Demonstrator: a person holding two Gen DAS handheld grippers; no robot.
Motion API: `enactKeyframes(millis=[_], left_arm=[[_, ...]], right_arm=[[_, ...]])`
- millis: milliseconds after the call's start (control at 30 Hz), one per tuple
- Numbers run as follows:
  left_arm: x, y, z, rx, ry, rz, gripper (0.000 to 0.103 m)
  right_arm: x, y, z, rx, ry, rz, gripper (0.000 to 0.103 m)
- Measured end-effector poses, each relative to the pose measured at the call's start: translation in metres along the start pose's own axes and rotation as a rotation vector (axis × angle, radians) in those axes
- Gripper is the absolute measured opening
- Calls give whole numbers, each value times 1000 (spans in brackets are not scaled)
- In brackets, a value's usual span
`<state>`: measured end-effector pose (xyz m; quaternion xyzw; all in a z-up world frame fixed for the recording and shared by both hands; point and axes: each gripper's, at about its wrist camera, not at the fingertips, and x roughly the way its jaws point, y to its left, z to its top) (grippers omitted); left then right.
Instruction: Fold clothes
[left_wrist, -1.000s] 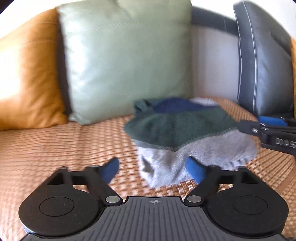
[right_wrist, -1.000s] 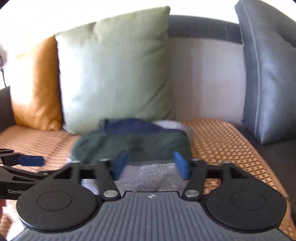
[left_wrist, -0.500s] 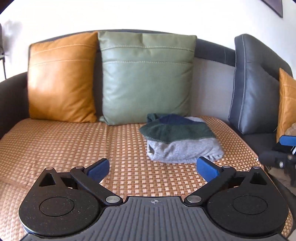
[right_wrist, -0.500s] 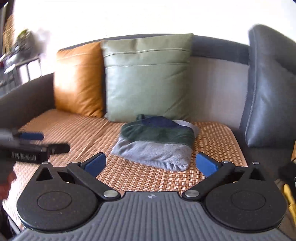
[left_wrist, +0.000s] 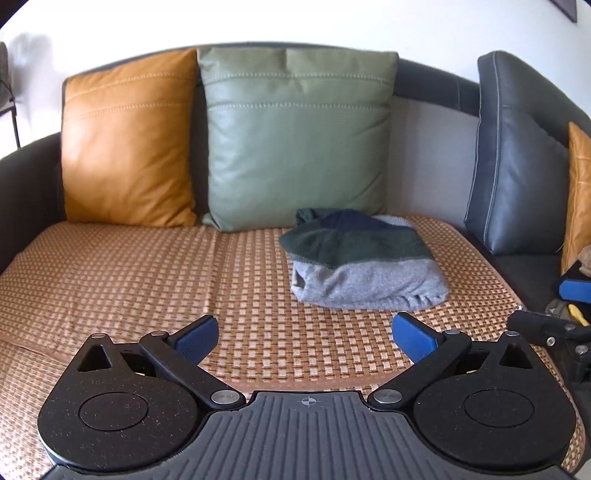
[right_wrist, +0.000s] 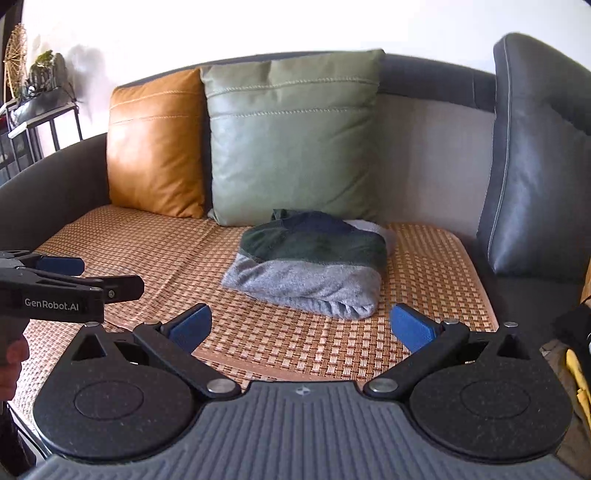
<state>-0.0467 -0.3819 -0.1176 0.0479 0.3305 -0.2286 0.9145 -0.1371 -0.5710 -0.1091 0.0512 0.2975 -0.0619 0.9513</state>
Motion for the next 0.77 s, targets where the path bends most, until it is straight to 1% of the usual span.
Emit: enactKeyframes(millis=[200, 300, 600, 767], left_arm=[[16, -11, 2, 33, 11, 4, 103], [19, -12, 1, 28, 14, 0, 103], [20, -9, 1, 24, 16, -8, 103], [18, -9, 1, 32, 1, 1, 103]], right_arm=[[19, -10, -3, 34, 18, -9, 103], [25, -14, -4, 45, 24, -13, 103], [27, -11, -1, 35, 23, -20, 103], [29, -11, 1, 38, 26, -24, 103]])
